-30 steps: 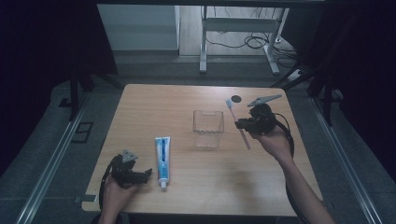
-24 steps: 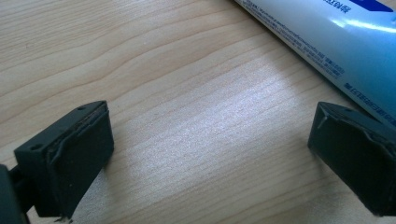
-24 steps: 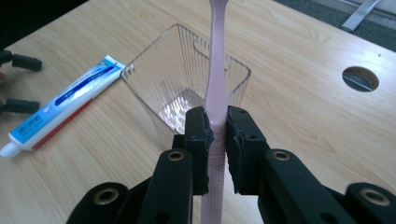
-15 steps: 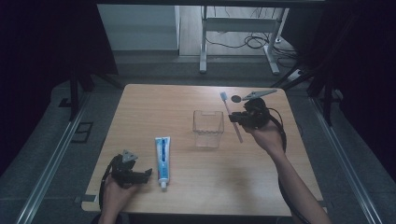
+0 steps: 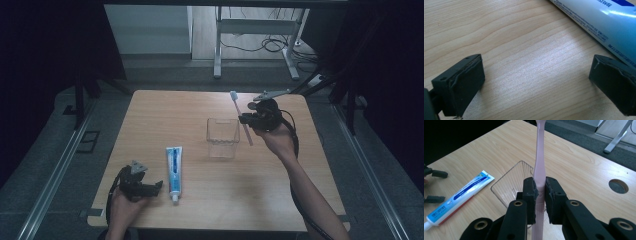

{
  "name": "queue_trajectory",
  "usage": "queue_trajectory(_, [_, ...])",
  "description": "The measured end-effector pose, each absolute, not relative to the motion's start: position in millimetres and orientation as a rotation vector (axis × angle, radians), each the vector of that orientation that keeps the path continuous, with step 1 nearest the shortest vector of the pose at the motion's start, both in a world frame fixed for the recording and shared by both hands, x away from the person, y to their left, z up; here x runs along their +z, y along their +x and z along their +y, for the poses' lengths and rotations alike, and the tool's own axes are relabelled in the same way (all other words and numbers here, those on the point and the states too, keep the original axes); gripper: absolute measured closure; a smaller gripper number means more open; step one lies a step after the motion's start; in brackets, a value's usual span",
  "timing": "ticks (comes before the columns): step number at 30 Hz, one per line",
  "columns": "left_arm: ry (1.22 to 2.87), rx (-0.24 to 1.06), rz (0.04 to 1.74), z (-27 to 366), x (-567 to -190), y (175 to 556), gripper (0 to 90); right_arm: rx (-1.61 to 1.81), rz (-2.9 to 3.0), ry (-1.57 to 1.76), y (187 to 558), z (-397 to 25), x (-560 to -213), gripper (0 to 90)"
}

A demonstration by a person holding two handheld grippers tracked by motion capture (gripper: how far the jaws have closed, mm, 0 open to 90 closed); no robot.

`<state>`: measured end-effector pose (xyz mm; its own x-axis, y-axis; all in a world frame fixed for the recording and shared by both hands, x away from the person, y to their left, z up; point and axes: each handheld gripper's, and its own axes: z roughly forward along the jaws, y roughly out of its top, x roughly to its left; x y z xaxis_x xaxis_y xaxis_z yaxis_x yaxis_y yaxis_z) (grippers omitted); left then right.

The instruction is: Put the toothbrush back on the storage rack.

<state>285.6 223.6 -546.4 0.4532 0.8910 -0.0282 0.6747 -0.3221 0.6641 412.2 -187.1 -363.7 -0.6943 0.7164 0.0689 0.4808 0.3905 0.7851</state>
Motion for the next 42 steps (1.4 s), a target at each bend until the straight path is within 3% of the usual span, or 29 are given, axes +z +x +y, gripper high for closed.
queue_trajectory(42, [2.101, 0.457, 1.301, 223.4, -546.4, 285.8, 0.0, 1.26, 2.338, 0.956, 429.1, -137.6, -387.4, 78.2])
